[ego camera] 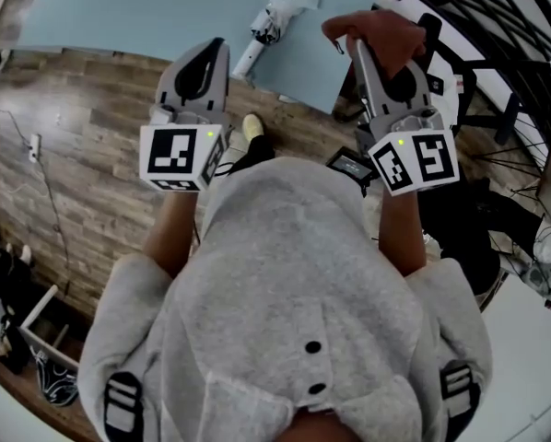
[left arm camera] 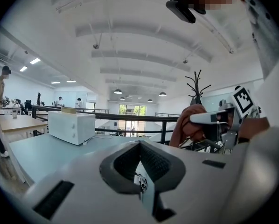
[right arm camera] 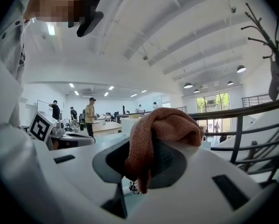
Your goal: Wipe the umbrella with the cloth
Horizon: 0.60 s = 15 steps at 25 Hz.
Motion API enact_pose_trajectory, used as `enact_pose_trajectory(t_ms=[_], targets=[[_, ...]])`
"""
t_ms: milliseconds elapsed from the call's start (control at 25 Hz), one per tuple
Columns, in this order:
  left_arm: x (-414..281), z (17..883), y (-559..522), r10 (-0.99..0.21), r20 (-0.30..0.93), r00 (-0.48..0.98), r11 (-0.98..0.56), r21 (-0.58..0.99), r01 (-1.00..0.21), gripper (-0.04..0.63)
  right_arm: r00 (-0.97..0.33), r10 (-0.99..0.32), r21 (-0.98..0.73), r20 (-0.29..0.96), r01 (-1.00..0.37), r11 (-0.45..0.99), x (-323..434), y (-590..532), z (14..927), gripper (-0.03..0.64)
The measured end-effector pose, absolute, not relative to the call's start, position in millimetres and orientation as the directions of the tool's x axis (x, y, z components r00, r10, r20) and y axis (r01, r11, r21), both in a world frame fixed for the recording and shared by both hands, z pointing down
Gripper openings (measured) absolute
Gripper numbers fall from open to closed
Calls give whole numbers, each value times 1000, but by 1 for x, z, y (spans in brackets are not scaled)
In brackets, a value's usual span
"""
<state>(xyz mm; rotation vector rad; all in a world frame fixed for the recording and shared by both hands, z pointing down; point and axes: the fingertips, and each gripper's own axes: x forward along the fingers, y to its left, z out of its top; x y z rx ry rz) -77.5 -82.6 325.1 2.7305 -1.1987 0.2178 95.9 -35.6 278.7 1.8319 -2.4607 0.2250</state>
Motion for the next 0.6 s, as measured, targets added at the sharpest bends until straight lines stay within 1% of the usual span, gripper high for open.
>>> enact_pose_trajectory(t_ms=[280, 440, 600], targets=[[-77, 348, -111, -693, 223, 685, -678, 120, -725, 15, -276, -943, -57, 186, -961, 270, 101, -76, 288, 77], [-78, 362, -127, -672, 256, 695, -685, 143, -715, 17, -288, -935, -20, 208, -957, 290, 97, -99, 289, 77], [-65, 369, -129, -672, 287, 682, -678, 132, -723, 17, -298, -931, 14, 213, -951, 308, 110, -107, 288, 77]])
